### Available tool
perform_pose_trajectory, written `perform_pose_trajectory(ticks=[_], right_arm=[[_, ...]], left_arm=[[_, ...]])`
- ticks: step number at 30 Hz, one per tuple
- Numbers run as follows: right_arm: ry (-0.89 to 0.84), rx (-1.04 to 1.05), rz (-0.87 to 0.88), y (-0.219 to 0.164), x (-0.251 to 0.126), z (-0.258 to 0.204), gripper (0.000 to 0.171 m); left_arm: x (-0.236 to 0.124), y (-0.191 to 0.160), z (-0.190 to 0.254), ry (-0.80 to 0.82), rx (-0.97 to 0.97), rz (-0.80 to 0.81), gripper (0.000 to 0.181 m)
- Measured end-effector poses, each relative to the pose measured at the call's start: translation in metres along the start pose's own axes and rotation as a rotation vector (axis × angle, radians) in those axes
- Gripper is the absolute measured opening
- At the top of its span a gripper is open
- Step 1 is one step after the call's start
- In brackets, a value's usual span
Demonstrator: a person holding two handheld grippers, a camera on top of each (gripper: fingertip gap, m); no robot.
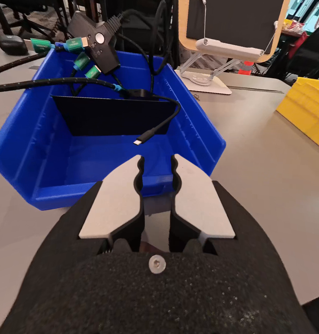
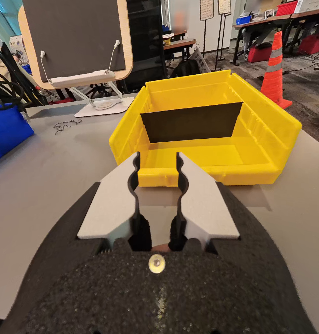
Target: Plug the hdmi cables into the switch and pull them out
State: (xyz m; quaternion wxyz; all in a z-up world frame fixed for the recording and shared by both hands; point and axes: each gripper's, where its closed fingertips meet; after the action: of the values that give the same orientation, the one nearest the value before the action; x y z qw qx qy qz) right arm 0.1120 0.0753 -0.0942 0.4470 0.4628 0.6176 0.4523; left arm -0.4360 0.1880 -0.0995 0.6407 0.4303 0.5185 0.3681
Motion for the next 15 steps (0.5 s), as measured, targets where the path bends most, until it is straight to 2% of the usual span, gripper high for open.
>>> perform_pose_trajectory(ticks=[9, 15], right_arm=[[0.056, 0.08, -0.017, -0.005, 0.003, -0.007, 0.039], [0.089, -0.009, -0.031, -0.006, 0.007, -0.027, 0.038]], left_arm=[[0.0, -0.001, 0.011, 0.003, 0.131, 0.018, 0.029], [0.001, 0.003, 0.029, -0.023, 0.21, 0.062, 0.029]])
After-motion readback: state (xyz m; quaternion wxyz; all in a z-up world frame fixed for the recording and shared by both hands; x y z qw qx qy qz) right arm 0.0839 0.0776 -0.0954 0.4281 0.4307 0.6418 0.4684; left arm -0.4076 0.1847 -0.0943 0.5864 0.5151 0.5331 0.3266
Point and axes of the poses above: each gripper's, where its closed fingertips meet, x out along the fingers, y out of its top, z = x × y across the jaws, and after that the axes turned 13 degrees about y, right-handed
